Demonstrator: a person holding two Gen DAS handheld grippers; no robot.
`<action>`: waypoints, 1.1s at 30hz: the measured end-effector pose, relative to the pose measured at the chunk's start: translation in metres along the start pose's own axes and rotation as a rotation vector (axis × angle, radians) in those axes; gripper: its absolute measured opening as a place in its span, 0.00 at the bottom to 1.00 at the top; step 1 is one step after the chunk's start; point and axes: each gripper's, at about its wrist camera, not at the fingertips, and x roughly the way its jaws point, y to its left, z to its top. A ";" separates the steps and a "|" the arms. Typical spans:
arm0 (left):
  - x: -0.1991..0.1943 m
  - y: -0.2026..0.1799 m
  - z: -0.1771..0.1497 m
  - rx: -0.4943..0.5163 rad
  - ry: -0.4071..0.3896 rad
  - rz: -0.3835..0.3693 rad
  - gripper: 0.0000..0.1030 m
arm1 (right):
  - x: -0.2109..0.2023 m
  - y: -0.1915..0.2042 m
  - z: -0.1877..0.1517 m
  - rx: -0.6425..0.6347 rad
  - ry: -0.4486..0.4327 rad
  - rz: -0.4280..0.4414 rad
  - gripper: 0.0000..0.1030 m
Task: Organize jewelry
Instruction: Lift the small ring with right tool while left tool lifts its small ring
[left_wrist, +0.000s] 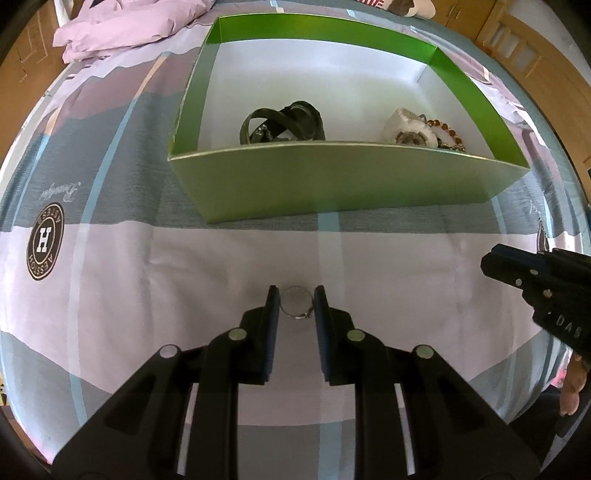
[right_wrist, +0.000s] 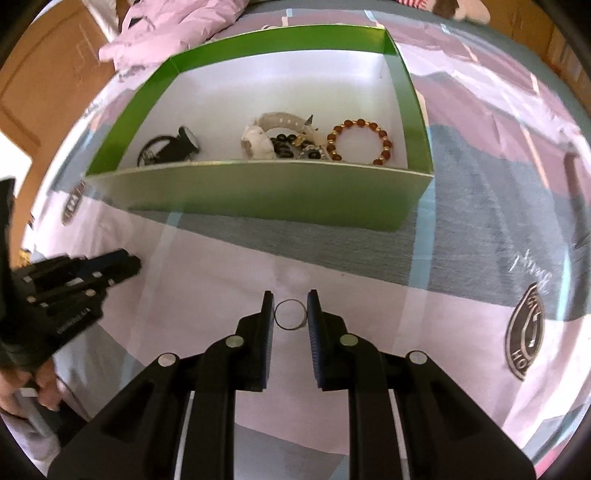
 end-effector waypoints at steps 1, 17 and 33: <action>-0.002 0.001 -0.002 -0.006 -0.009 0.013 0.18 | -0.001 0.004 -0.002 -0.023 -0.007 -0.026 0.17; -0.050 0.026 -0.027 -0.075 -0.158 0.057 0.18 | 0.010 0.050 -0.011 -0.111 -0.083 -0.093 0.17; -0.038 0.013 -0.028 -0.039 -0.149 0.091 0.18 | 0.010 0.058 -0.011 -0.157 -0.090 -0.086 0.17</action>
